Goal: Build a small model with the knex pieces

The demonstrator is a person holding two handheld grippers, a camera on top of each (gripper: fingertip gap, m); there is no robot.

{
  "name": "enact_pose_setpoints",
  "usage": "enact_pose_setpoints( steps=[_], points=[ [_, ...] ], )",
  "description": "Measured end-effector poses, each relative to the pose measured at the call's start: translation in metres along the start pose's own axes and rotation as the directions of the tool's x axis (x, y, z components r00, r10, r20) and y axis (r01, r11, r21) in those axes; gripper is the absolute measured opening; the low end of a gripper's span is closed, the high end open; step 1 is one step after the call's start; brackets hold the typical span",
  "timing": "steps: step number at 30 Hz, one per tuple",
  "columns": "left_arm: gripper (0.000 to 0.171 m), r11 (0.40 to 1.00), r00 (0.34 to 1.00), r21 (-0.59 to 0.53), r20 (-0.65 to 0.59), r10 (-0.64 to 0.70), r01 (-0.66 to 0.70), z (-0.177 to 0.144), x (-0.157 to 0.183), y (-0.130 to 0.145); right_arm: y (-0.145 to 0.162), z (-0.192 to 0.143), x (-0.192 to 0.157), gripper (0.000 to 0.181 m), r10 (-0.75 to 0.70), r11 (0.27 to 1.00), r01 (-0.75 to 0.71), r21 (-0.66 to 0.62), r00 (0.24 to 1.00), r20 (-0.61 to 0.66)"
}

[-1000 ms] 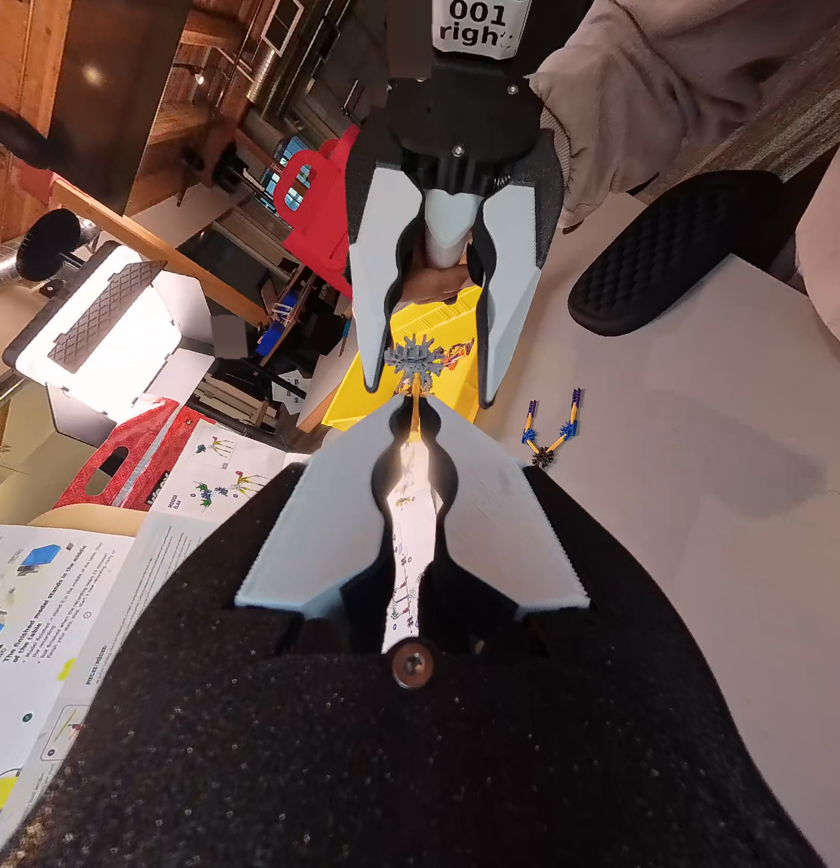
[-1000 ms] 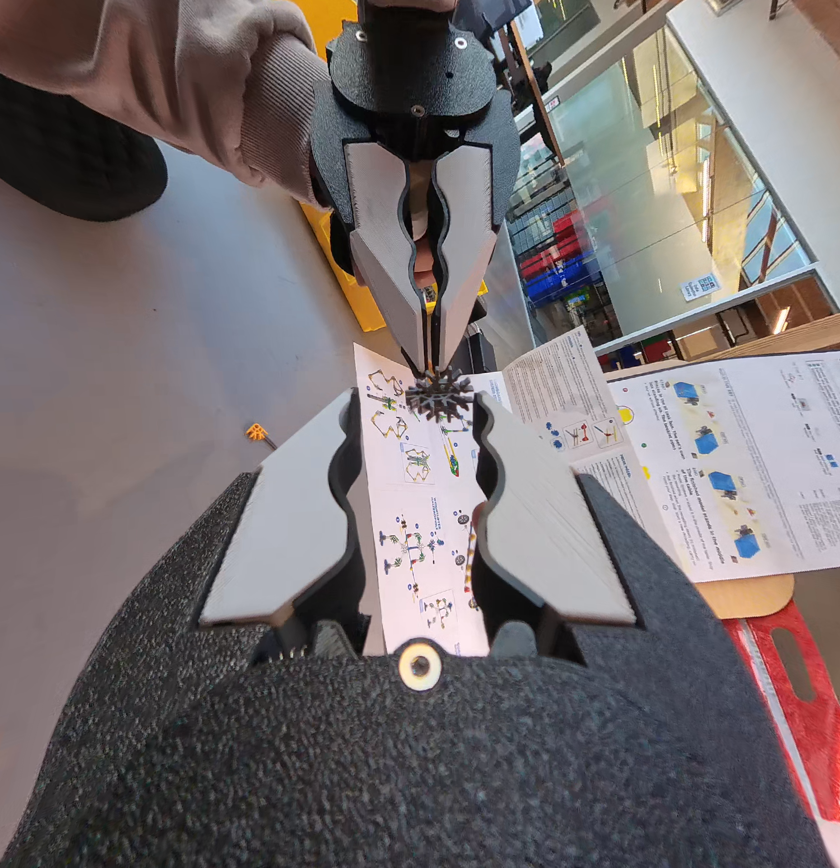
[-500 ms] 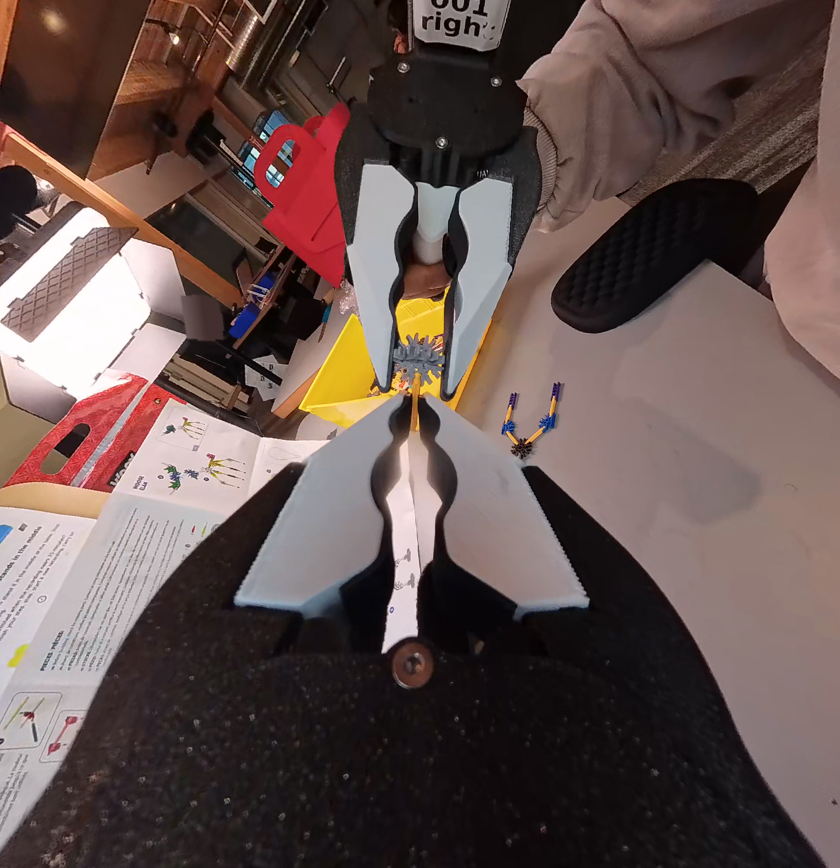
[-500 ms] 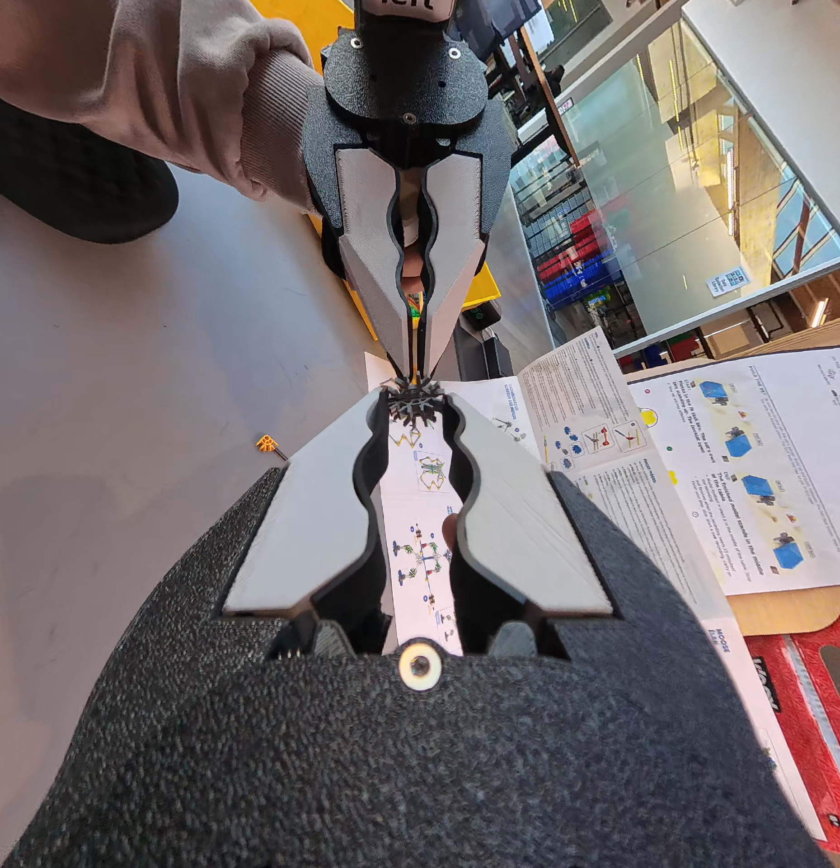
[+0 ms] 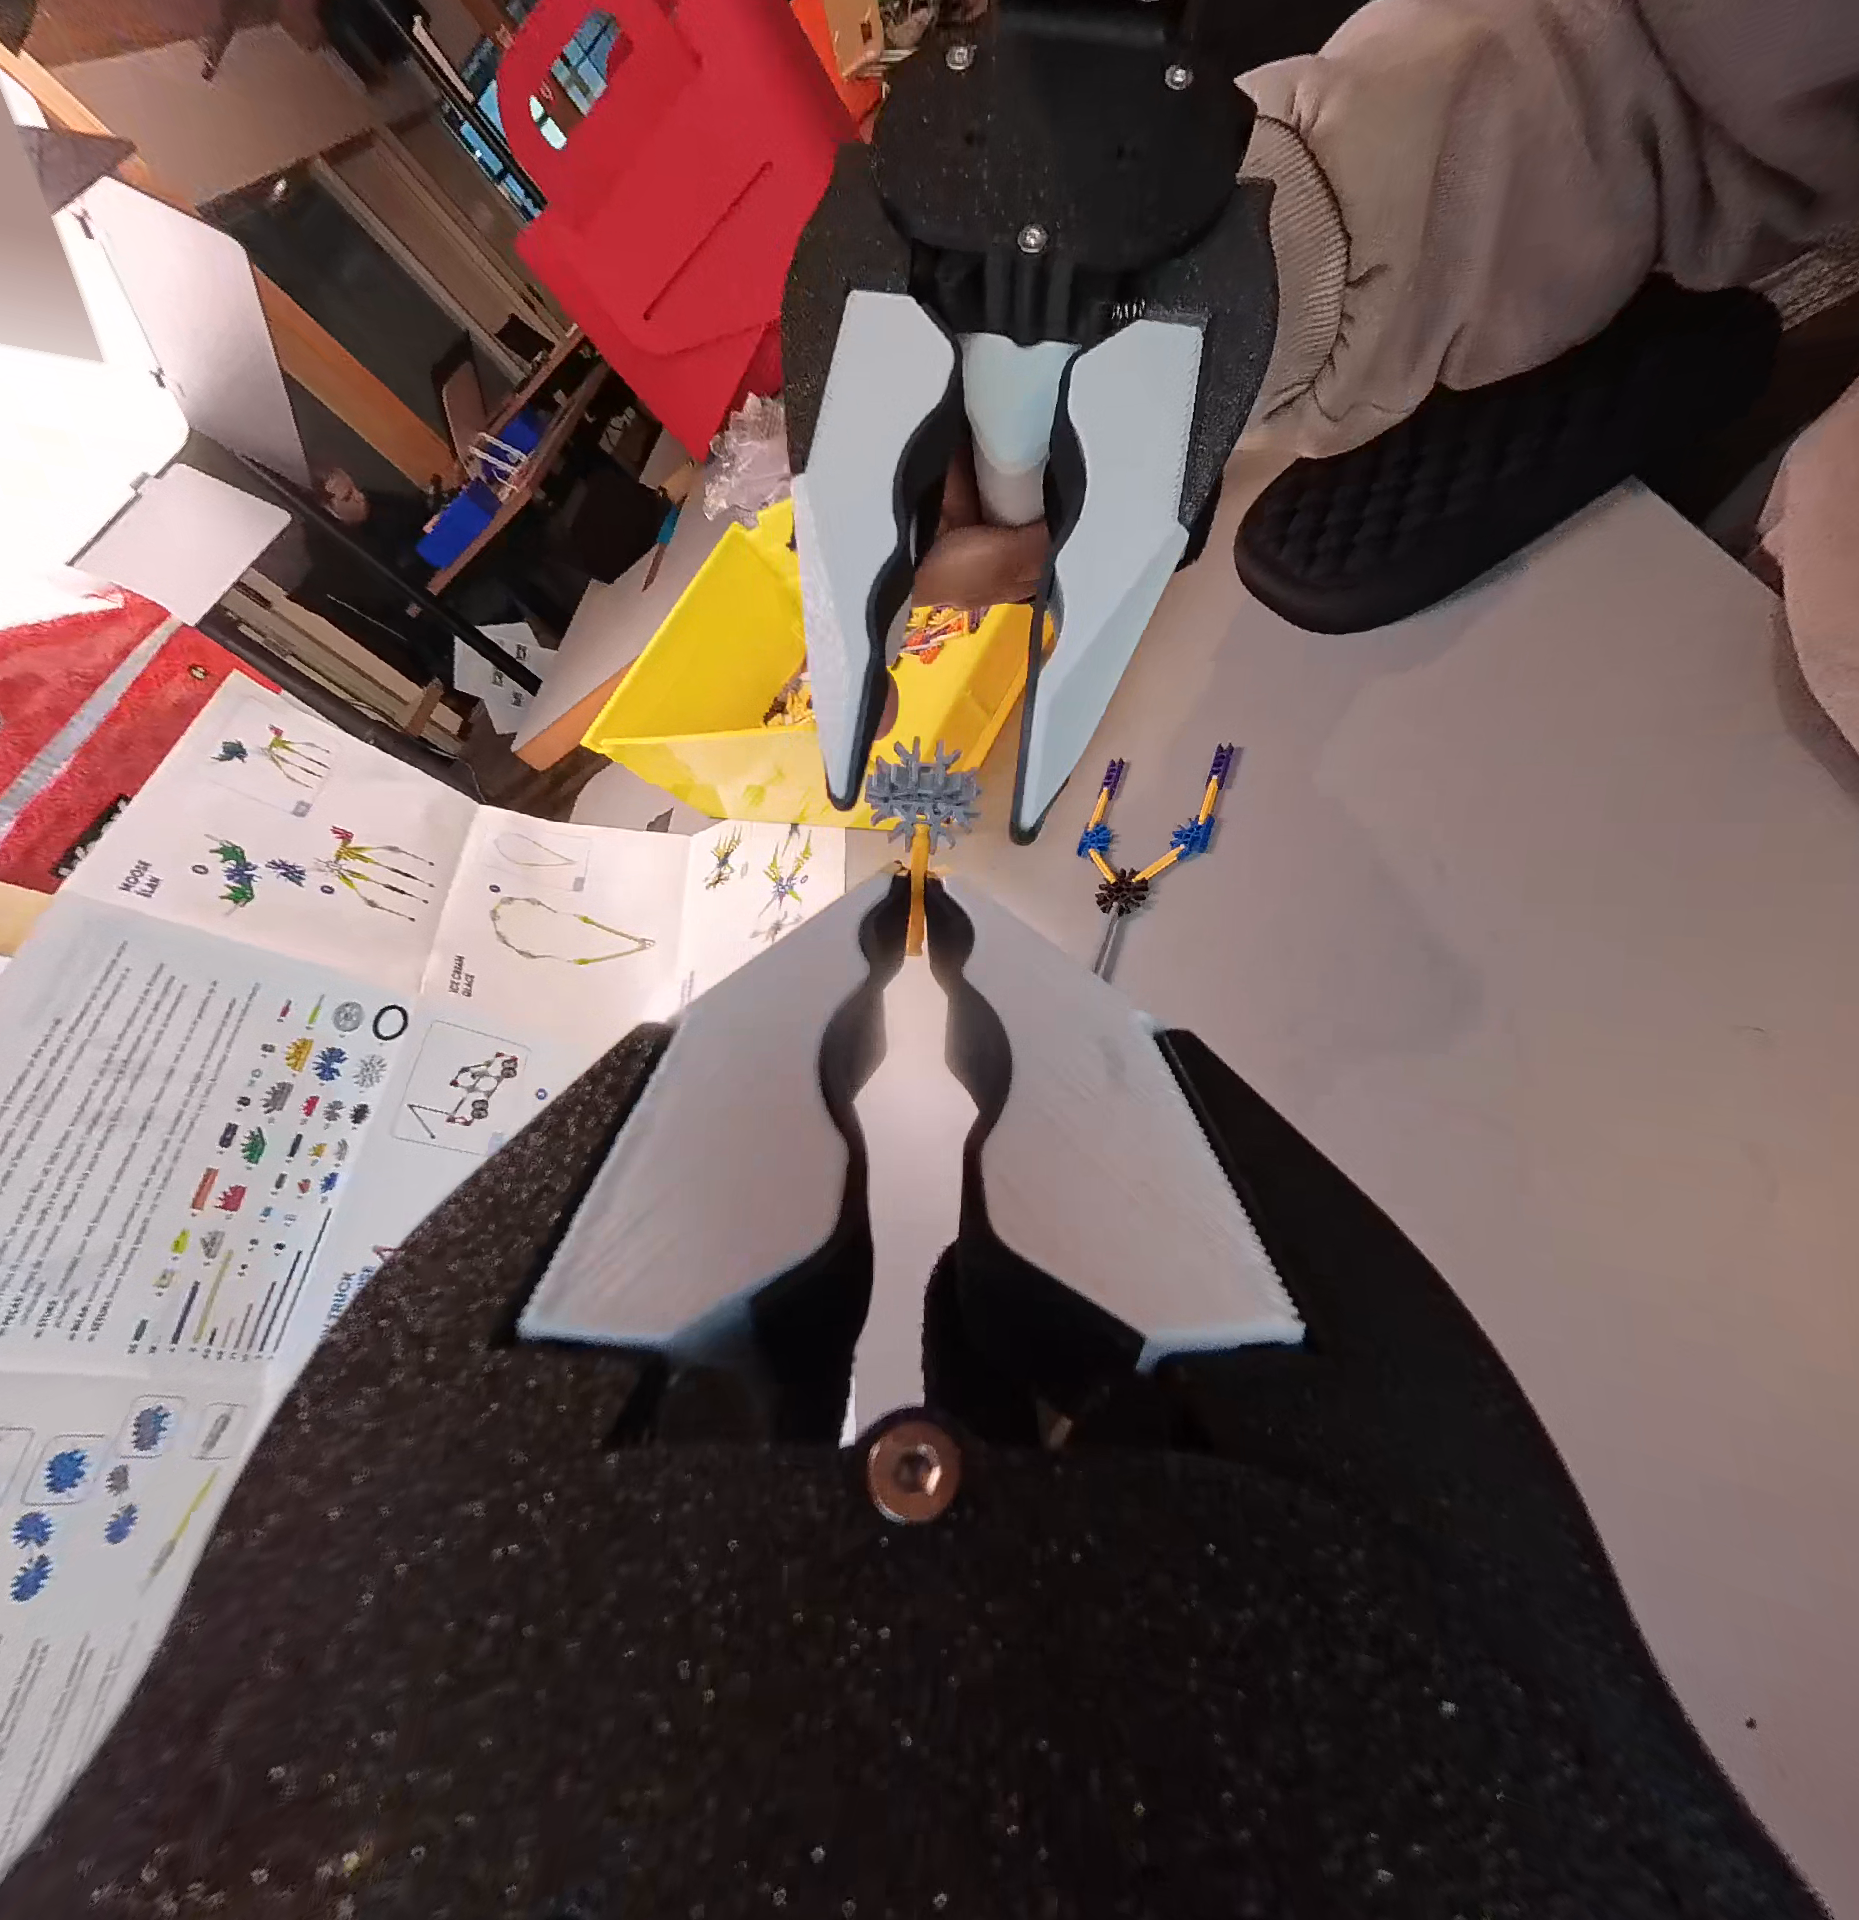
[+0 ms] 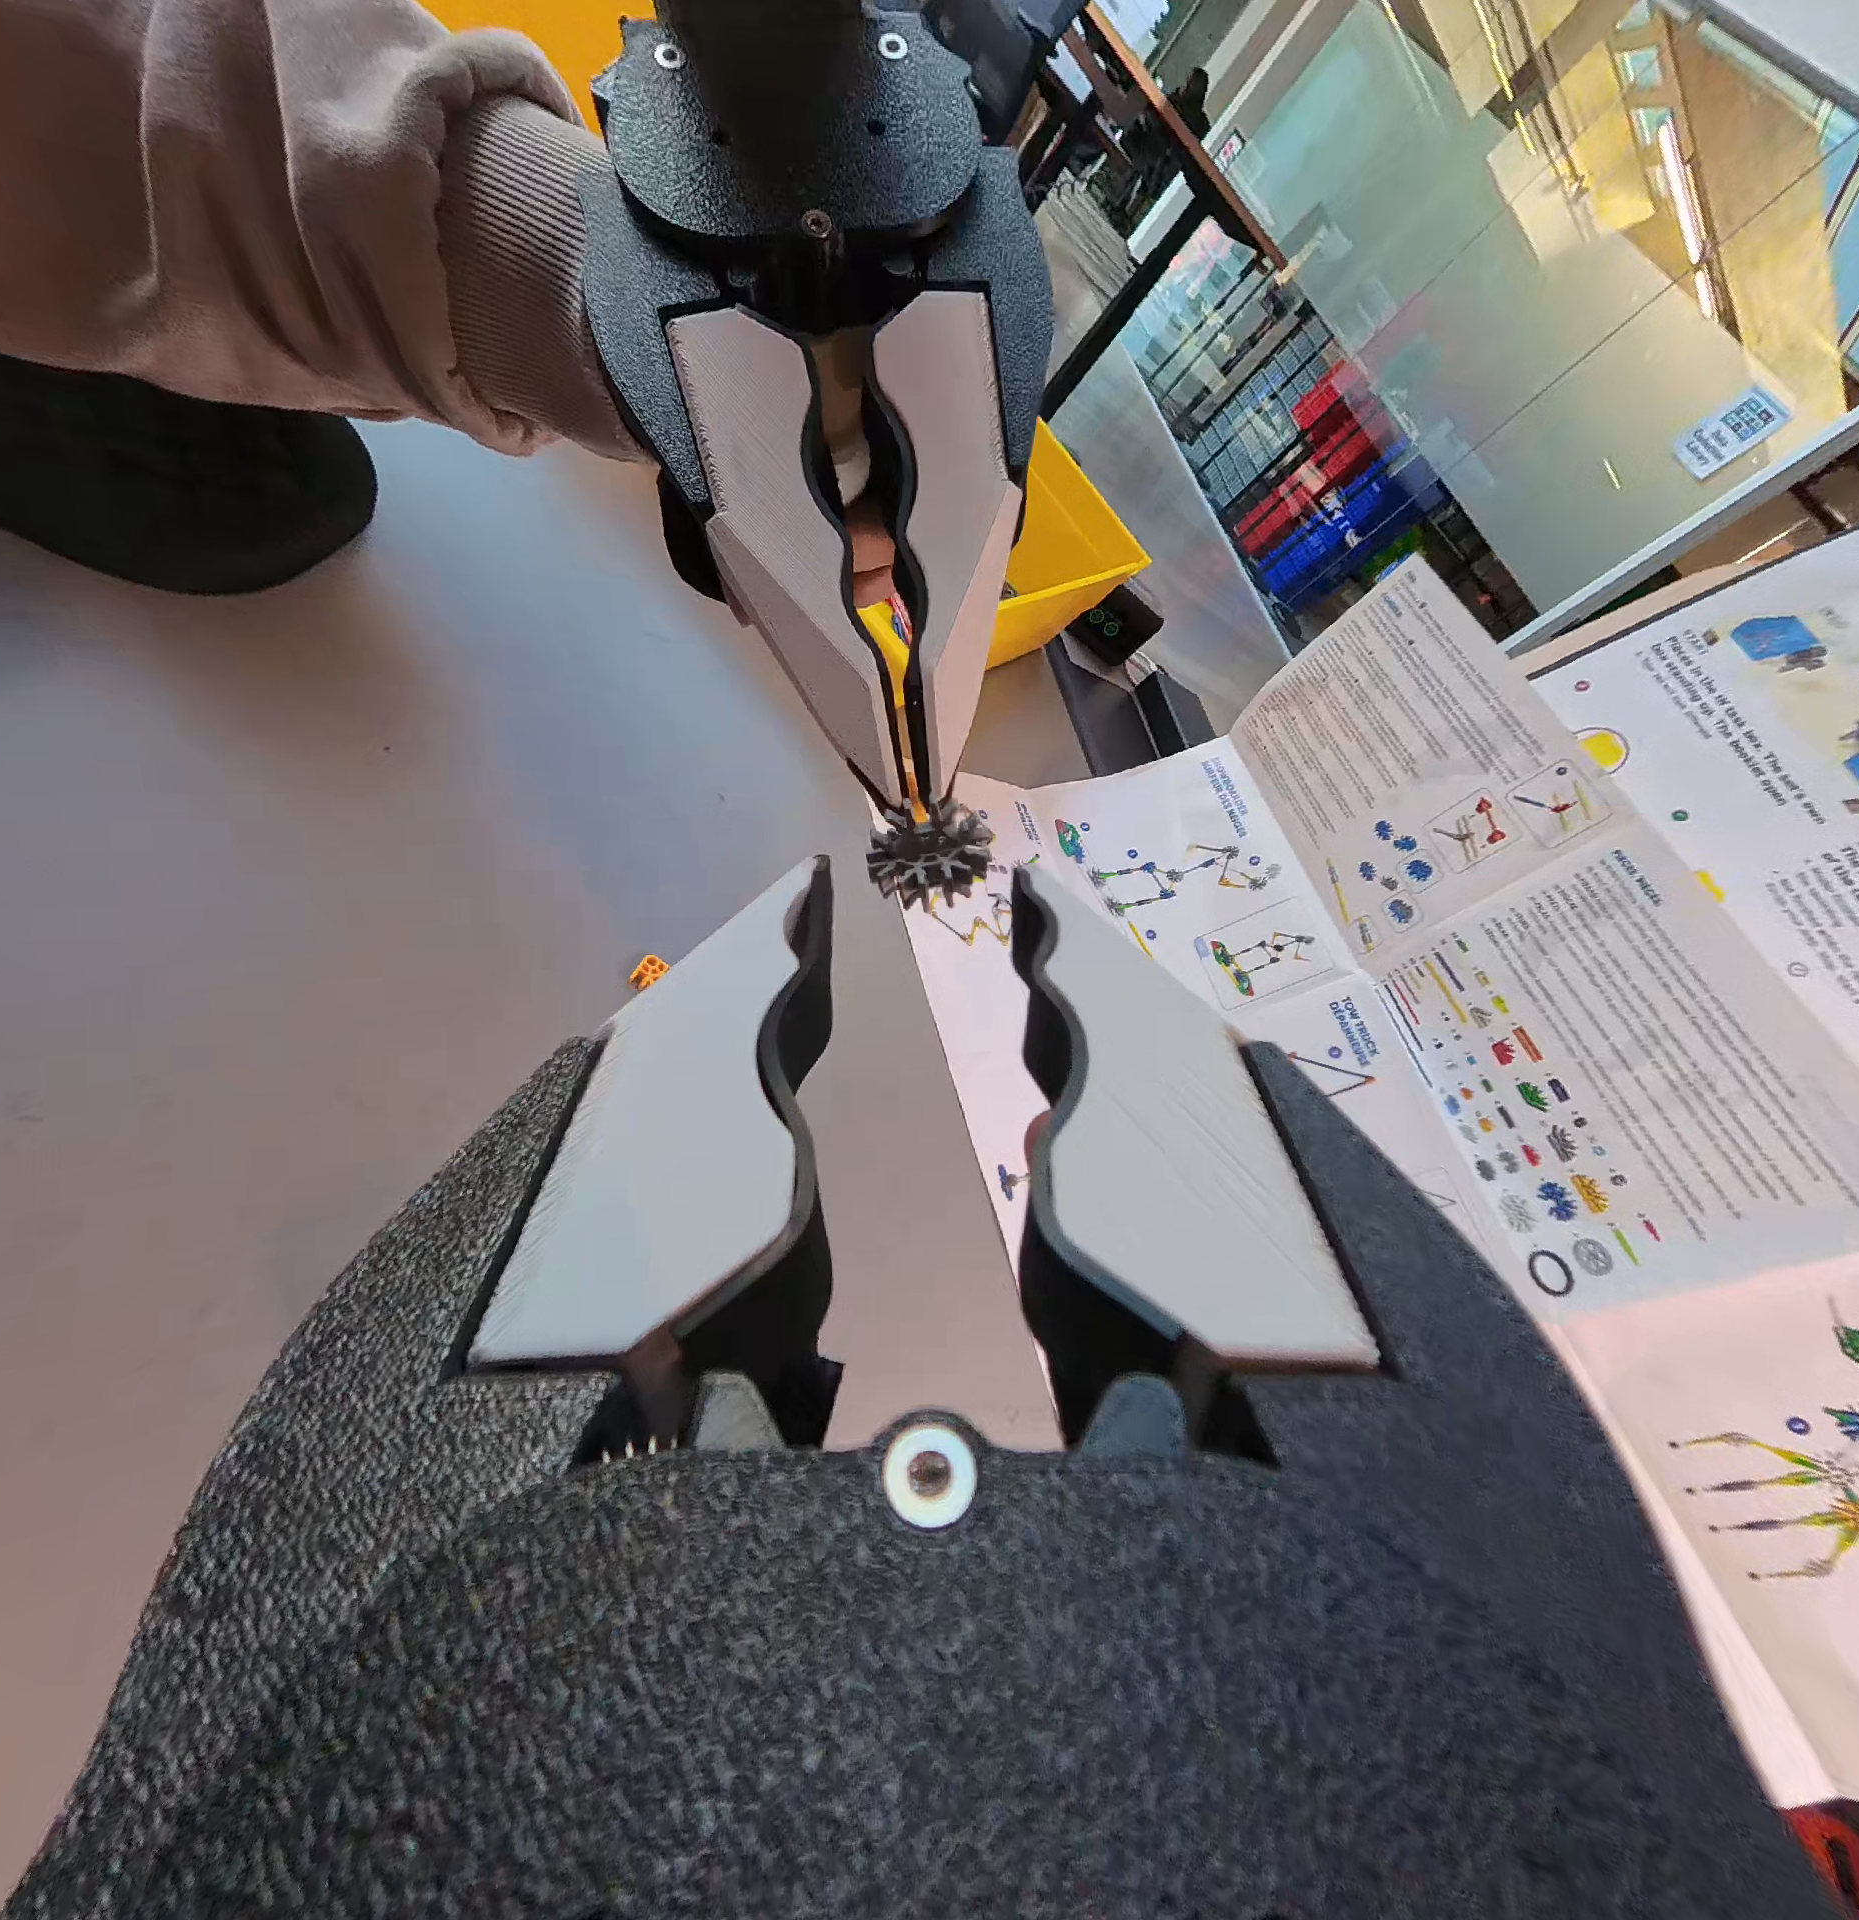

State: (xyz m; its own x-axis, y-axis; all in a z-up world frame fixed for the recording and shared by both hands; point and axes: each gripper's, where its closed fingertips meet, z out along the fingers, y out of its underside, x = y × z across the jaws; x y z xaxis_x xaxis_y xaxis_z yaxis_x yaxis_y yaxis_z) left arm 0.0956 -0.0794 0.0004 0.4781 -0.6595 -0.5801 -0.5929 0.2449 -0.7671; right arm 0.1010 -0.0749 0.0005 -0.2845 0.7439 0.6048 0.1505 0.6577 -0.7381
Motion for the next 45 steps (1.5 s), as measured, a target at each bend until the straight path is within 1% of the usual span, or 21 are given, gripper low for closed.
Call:
enact_pose_setpoints(
  steps=[1, 2, 3, 6, 9, 11, 13, 14, 16, 17, 18, 19, 20, 23, 26, 31, 33, 36, 40, 42, 45],
  points=[
    [0.002, 1.000, 1.000, -0.006, -0.012, -0.012, 0.012, 0.003, 0.002, 0.004, 0.004, 0.003, -0.002, 0.025, 0.012, 1.000, -0.012, 0.001, 1.000, -0.003],
    [0.003, 1.000, 1.000, -0.015, -0.016, -0.026, 0.026, 0.005, 0.003, 0.008, 0.009, 0.006, 0.000, 0.022, 0.027, 1.000, -0.027, -0.004, 0.999, -0.024],
    [0.003, 0.999, 0.999, -0.027, -0.015, -0.039, 0.039, 0.008, 0.003, 0.014, 0.015, 0.009, -0.001, 0.022, 0.051, 0.999, -0.051, -0.011, 0.998, -0.022],
    [0.003, 0.994, 0.996, -0.061, -0.011, -0.092, 0.092, 0.015, 0.006, 0.029, 0.029, 0.016, -0.005, 0.021, 0.211, 0.977, -0.212, 0.005, 0.977, 0.035],
    [0.003, 0.983, 0.987, -0.095, -0.006, -0.161, 0.160, 0.022, 0.011, 0.044, 0.044, 0.022, -0.010, 0.021, 0.351, 0.935, -0.355, 0.022, 0.930, 0.109],
    [0.003, 0.965, 0.969, -0.098, -0.013, -0.248, 0.245, 0.025, 0.016, 0.051, 0.052, 0.024, -0.015, 0.021, 0.436, 0.895, -0.445, 0.022, 0.885, 0.162],
    [0.004, 0.940, 0.943, -0.079, -0.014, -0.334, 0.332, 0.027, 0.021, 0.055, 0.057, 0.026, -0.020, 0.021, 0.482, 0.867, -0.497, 0.025, 0.852, 0.203],
    [0.007, 0.926, 0.928, -0.076, -0.013, -0.372, 0.370, 0.027, 0.023, 0.058, 0.058, 0.027, -0.022, 0.021, 0.501, 0.855, -0.519, 0.024, 0.836, 0.223],
    [0.014, 0.901, 0.903, -0.083, -0.009, -0.429, 0.427, 0.029, 0.029, 0.065, 0.059, 0.029, -0.026, 0.021, 0.521, 0.839, -0.544, 0.019, 0.814, 0.256],
    [0.014, 0.890, 0.893, -0.083, -0.010, -0.451, 0.449, 0.030, 0.032, 0.067, 0.060, 0.031, -0.028, 0.021, 0.527, 0.835, -0.551, 0.014, 0.806, 0.270],
    [0.013, 0.879, 0.882, -0.079, -0.010, -0.472, 0.469, 0.031, 0.034, 0.068, 0.061, 0.032, -0.030, 0.021, 0.531, 0.832, -0.555, 0.008, 0.799, 0.282],
    [0.007, 0.869, 0.872, -0.078, 0.002, -0.490, 0.488, 0.031, 0.035, 0.070, 0.063, 0.034, -0.033, 0.021, 0.535, 0.829, -0.560, 0.002, 0.792, 0.295],
    [0.004, 0.861, 0.864, -0.081, 0.010, -0.503, 0.502, 0.031, 0.035, 0.073, 0.064, 0.035, -0.034, 0.021, 0.541, 0.824, -0.567, -0.003, 0.785, 0.302],
    [0.003, 0.838, 0.841, -0.076, 0.013, -0.541, 0.540, 0.031, 0.036, 0.077, 0.067, 0.039, -0.034, 0.021, 0.575, 0.796, -0.605, -0.009, 0.751, 0.325],
    [0.003, 0.828, 0.830, -0.049, 0.027, -0.557, 0.558, 0.031, 0.033, 0.080, 0.069, 0.043, -0.031, 0.021, 0.625, 0.754, -0.657, -0.012, 0.711, 0.324],
    [0.002, 0.810, 0.804, 0.000, 0.114, -0.583, 0.587, 0.027, 0.019, 0.091, 0.073, 0.050, -0.018, 0.021, 0.709, 0.672, -0.740, -0.002, 0.643, 0.289],
    [0.002, 0.802, 0.796, 0.007, 0.125, -0.593, 0.597, 0.026, 0.017, 0.093, 0.073, 0.053, -0.018, 0.020, 0.714, 0.668, -0.744, -0.006, 0.639, 0.287],
    [0.003, 0.805, 0.795, 0.001, 0.151, -0.587, 0.593, 0.026, 0.015, 0.096, 0.075, 0.058, -0.017, 0.017, 0.709, 0.681, -0.732, -0.012, 0.655, 0.263],
    [0.002, 0.803, 0.788, 0.005, 0.185, -0.587, 0.597, 0.024, 0.011, 0.100, 0.075, 0.062, -0.013, 0.017, 0.732, 0.657, -0.754, -0.016, 0.632, 0.255],
    [0.003, 0.805, 0.784, 0.012, 0.215, -0.582, 0.594, 0.023, 0.007, 0.102, 0.075, 0.066, -0.009, 0.017, 0.738, 0.652, -0.758, -0.018, 0.629, 0.242],
    [0.003, 0.808, 0.774, 0.022, 0.273, -0.571, 0.588, 0.019, -0.001, 0.107, 0.073, 0.076, -0.002, 0.018, 0.733, 0.665, -0.746, -0.037, 0.643, 0.223]
  ],
)
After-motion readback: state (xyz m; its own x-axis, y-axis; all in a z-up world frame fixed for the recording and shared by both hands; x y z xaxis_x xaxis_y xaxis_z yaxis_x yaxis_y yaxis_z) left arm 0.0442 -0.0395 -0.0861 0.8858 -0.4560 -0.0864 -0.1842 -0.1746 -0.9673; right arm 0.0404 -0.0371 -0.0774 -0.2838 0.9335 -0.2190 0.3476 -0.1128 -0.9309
